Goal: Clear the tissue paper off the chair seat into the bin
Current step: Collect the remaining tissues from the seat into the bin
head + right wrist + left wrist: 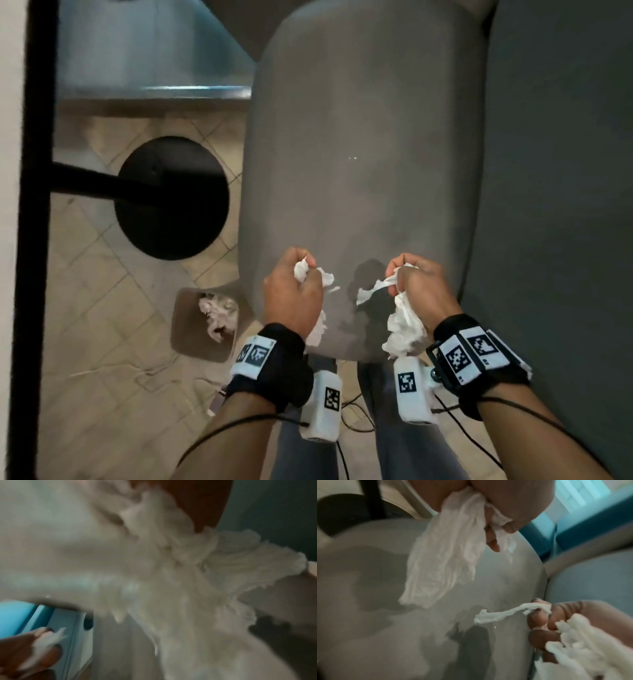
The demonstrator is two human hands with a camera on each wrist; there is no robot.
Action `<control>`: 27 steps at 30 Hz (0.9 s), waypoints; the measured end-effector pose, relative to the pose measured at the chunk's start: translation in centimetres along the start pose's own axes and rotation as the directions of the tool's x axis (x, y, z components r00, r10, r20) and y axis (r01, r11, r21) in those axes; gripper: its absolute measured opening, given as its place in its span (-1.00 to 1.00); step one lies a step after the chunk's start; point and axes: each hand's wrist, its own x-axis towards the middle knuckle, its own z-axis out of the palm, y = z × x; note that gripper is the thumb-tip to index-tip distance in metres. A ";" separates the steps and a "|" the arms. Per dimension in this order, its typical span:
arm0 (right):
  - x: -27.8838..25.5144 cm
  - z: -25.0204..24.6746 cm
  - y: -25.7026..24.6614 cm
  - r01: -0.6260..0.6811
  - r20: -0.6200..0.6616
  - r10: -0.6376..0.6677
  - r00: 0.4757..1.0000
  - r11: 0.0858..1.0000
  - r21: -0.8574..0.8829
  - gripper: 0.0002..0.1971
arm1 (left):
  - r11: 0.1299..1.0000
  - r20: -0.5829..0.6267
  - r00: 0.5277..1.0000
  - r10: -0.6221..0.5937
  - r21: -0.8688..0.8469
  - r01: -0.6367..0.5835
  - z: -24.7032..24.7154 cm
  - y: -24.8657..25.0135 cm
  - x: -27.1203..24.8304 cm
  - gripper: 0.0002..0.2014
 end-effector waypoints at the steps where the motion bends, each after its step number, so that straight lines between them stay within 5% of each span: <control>1: -0.3 0.6 -0.3 0.013 0.008 -0.013 1.000 0.999 -0.046 -0.71 | 0.999 -0.018 1.000 -0.017 -0.043 0.016 -0.8 -0.4 -0.7 -0.83; 7: -2.4 5.8 -0.6 0.121 0.072 -0.108 0.991 0.971 -0.207 -0.68 | 0.978 -0.124 0.981 -0.151 -0.161 0.130 -4.6 -4.3 -4.9 -0.66; 15: -6.1 15.0 3.0 0.215 0.230 -0.116 0.966 0.855 -0.471 -0.69 | 0.872 -0.229 0.864 -0.448 -0.327 0.365 -9.9 -14.0 -13.6 -0.50; 18: -7.5 18.9 5.4 0.234 0.248 -0.105 0.963 0.782 -0.578 -0.76 | 0.802 -0.167 0.823 -0.543 -0.394 0.449 -12.5 -18.1 -15.8 -0.61; 23: -10.3 25.4 9.5 0.328 0.326 -0.139 0.935 0.691 -0.644 -0.90 | 0.677 0.037 0.824 -0.565 -0.549 0.489 -15.6 -25.3 -19.3 -0.99; 27: -11.4 30.0 13.3 0.257 0.339 -0.016 0.941 0.686 -0.681 -0.83 | 0.653 0.095 0.827 -0.554 -0.567 0.502 -16.6 -30.7 -21.8 -0.67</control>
